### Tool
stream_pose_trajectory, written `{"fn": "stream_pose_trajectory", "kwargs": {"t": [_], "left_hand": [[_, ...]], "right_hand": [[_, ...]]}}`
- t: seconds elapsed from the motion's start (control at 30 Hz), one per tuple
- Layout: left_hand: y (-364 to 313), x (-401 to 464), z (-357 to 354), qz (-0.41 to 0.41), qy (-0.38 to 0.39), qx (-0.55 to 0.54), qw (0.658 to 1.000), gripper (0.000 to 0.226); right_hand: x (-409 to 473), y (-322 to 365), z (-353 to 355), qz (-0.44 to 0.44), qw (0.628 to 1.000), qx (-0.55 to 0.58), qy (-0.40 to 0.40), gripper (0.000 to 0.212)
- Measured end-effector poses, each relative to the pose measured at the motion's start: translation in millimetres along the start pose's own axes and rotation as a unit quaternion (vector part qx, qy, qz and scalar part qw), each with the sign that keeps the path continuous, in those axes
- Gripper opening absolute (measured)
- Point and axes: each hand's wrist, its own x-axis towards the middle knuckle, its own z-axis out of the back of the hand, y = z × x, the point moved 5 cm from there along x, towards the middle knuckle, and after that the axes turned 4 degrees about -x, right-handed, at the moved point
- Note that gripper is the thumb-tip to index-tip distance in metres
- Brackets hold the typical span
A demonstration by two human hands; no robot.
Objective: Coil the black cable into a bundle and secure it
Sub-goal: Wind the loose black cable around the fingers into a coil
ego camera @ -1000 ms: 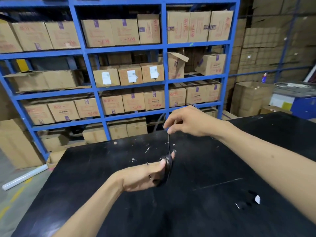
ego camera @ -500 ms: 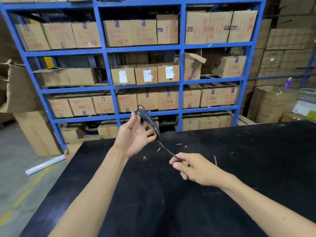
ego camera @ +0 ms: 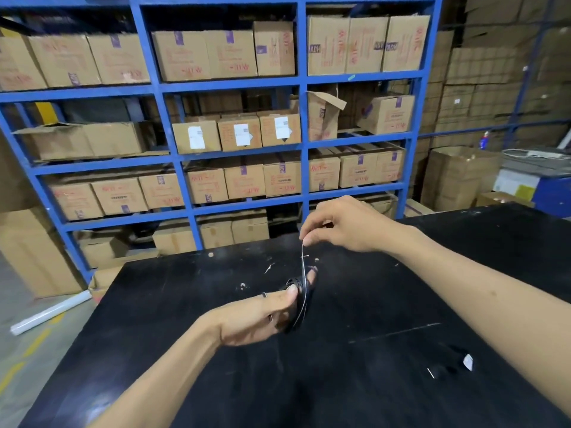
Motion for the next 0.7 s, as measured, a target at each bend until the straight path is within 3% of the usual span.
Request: {"fn": "stream_pose_trajectory", "kwargs": {"t": [0.1, 0.2, 0.33, 0.43, 0.53, 0.7], "left_hand": [[-18.4, -11.5, -21.0, -0.056, 0.075, -0.041, 0.995, 0.054], [-52.1, -26.0, -29.5, -0.131, 0.114, -0.103, 0.979, 0.049], [-97.1, -40.3, -12.6, -0.244, 0.035, -0.179, 0.953, 0.044], [-108.9, -42.7, 8.6, -0.28, -0.049, -0.162, 0.945, 0.042], [-104.6, -35.4, 27.6, -0.266, -0.103, -0.097, 0.954, 0.046], [-70.6, -11.5, 33.4, -0.183, -0.09, -0.015, 0.979, 0.055]], "right_hand": [[1.0, -9.4, -16.7, -0.014, 0.997, 0.071, 0.009, 0.014], [-8.2, -9.0, -47.1, -0.033, 0.98, 0.196, 0.012, 0.018], [-25.0, 5.6, -83.0, -0.046, 0.953, 0.299, 0.002, 0.018], [-37.9, 10.2, -87.7, -0.062, 0.967, 0.246, -0.009, 0.024], [-46.7, 11.7, -74.7, -0.067, 0.984, 0.162, -0.016, 0.026], [-42.9, 25.8, -41.2, -0.014, 0.997, 0.058, -0.053, 0.02]]}}
